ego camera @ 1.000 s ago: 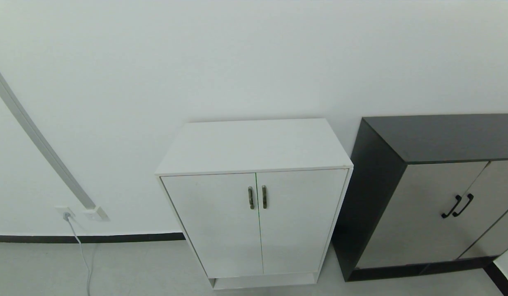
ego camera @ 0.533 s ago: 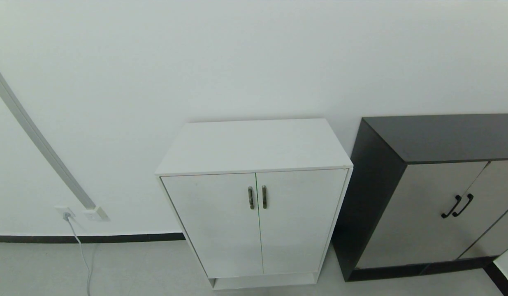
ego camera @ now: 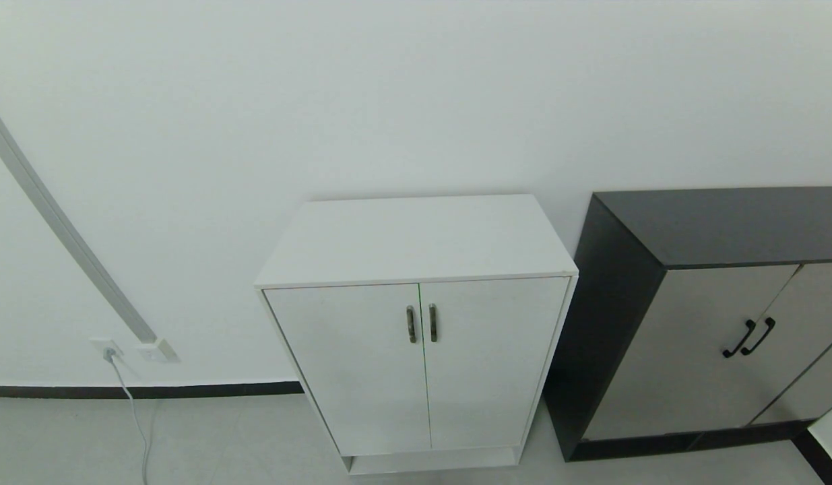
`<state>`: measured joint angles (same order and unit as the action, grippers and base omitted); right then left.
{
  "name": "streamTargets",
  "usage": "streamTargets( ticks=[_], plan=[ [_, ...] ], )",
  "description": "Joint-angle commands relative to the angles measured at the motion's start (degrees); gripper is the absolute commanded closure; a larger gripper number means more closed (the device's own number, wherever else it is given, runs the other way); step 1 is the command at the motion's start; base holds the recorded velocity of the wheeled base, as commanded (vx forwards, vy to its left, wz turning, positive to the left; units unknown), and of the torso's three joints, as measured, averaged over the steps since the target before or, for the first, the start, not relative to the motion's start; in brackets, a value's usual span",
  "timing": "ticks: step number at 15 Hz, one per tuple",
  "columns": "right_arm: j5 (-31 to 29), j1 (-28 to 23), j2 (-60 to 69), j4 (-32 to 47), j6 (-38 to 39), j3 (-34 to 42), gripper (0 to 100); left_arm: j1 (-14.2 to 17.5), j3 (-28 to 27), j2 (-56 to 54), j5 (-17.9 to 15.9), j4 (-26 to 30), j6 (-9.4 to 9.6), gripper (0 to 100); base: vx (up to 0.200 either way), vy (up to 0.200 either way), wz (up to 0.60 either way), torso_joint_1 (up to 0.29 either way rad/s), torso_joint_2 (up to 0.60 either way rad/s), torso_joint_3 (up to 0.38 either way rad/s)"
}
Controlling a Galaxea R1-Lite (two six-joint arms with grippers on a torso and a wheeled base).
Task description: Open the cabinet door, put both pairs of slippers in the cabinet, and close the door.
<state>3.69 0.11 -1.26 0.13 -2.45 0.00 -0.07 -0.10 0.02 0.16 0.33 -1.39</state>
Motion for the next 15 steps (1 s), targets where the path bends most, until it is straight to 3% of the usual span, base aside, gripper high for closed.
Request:
streamTargets(
  ticks=[1, 4, 6, 15],
  plan=[
    [0.0, -0.1, 1.3, 0.0, 0.7, 0.0, 100, 0.0, 0.0, 0.1, 0.0, 0.0, -0.02, 100, 0.0, 0.0, 0.0, 0.0, 0.0, 0.0],
    [-1.2, -0.1, 1.3, -0.2, 4.5, 0.0, 100, 0.0, 0.0, 0.1, 0.0, -0.1, 0.25, 100, 0.0, 0.0, 0.0, 0.0, 0.0, 0.0],
    [-5.4, -0.1, 1.3, -0.6, 5.0, 0.0, 100, 0.0, 0.0, 0.0, 0.0, -0.1, 0.25, 100, 0.0, 0.0, 0.0, 0.0, 0.0, 0.0],
    [-5.3, -0.1, 1.3, -0.5, 4.9, 0.0, 100, 0.1, 0.0, 0.0, 0.0, -0.1, 0.25, 100, 0.0, 0.0, 0.0, 0.0, 0.0, 0.0]
  ],
)
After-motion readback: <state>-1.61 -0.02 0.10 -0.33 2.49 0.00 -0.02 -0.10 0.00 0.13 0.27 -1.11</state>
